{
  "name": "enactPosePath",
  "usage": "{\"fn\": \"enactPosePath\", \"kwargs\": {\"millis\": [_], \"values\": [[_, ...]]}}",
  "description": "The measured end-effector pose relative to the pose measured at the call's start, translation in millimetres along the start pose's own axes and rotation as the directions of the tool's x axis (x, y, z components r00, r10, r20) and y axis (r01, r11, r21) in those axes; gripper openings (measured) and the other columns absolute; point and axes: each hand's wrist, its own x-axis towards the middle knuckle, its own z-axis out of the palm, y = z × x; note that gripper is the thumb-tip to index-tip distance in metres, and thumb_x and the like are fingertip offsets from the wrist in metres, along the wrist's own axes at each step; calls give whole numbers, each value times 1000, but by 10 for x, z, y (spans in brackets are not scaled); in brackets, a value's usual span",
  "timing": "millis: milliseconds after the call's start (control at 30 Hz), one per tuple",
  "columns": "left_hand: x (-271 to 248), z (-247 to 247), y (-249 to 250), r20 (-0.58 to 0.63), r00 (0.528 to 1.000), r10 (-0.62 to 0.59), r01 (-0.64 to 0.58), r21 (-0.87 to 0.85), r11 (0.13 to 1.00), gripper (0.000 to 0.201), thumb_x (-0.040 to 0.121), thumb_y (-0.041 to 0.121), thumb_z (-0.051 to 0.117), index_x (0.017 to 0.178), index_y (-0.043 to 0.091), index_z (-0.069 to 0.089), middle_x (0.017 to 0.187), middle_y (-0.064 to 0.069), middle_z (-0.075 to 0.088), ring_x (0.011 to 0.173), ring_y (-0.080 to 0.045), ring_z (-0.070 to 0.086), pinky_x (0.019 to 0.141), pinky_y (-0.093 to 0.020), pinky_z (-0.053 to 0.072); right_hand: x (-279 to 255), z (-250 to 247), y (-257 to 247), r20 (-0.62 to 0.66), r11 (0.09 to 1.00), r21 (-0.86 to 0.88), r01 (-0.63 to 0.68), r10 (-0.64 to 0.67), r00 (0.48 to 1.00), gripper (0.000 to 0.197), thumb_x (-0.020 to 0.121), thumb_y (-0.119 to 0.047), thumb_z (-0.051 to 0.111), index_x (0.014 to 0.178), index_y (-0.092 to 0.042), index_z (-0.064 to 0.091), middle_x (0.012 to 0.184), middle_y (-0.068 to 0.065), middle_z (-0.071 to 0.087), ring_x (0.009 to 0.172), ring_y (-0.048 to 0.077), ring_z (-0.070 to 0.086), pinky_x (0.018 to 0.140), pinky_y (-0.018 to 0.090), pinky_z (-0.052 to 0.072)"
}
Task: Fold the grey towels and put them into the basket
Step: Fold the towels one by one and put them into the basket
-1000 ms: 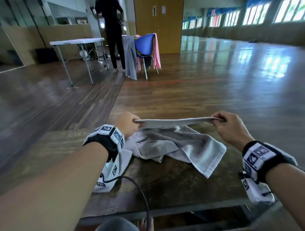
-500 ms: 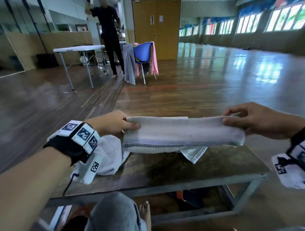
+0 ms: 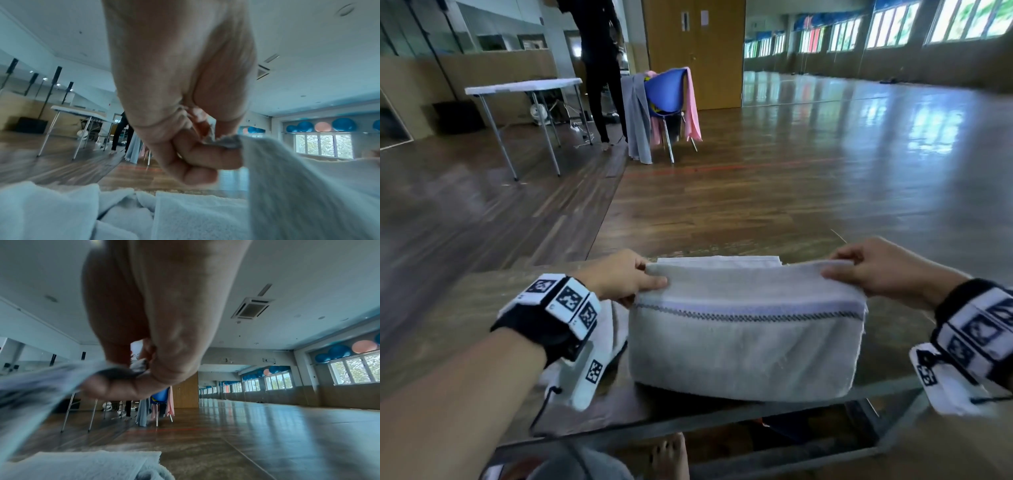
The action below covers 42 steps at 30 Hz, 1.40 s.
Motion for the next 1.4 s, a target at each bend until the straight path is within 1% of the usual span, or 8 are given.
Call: {"fn": "enactPosePath", "kwargs": {"millis": [100,300,533,667,833,967,1200,1400], "values": [[528,40,-53,-229,973,0,1,1,1000,36,86,30,76,58,15,59,40,9,53,40,-8,53,41,-20,39,610,104,41,-191,991,-130,16,-41,981,15,87,-21,77,78,-10,78,76,12,73,72,19,62,66,33,48],[1542,69,-126,-493,869,45,17,120,993,34,85,38,72,66,10,66,71,-12,68,72,-30,66,67,-37,51,1786,236,110,-349,967,-251,-36,-56,935,28,87,-21,74,61,-16,64,76,17,67,79,25,61,69,31,42],[2134,474,-395,-248,969,-9,87,305,948,41,86,14,72,61,10,40,61,-7,37,54,-17,32,48,-26,22,2205,706,474,59,844,-535,-34,77,995,3,89,-19,72,87,-18,74,89,3,70,77,16,63,71,24,46],[2108,469,-381,-210,978,4,75,365,928,32,81,16,80,60,10,57,59,-2,54,56,-15,49,48,-24,34,2152,793,579,20,873,-487,-23,37,999,9,86,-14,73,80,-21,73,84,3,72,67,10,60,60,22,44],[1811,384,-228,-340,929,148,-27,334,942,56,74,5,80,52,16,30,50,2,35,45,-11,30,34,-17,22,1860,641,381,-152,927,-370,63,-128,980,26,85,-10,75,69,-29,69,76,-7,69,74,9,62,59,20,41],[1314,237,-63,-403,875,269,-205,195,959,26,73,3,80,63,11,58,54,4,50,49,-9,41,44,-12,30,1280,427,60,-254,950,-260,174,-242,937,27,85,-12,76,71,-35,71,81,-10,74,83,10,68,70,26,50],[347,62,267,75,991,-110,35,656,754,31,76,20,80,103,23,66,91,9,62,75,-6,55,58,-22,41,-60,611,-35,-299,975,-72,211,-223,928,22,81,-8,80,77,-29,78,77,-9,76,78,12,72,76,36,58],[188,813,772,-13,934,357,-352,139,926,14,91,23,62,102,30,66,101,9,66,89,-6,61,68,-15,49,-286,860,-30,-323,950,-163,266,-306,896,20,82,-4,76,81,-24,80,82,-12,74,79,-1,62,68,5,38]]}}
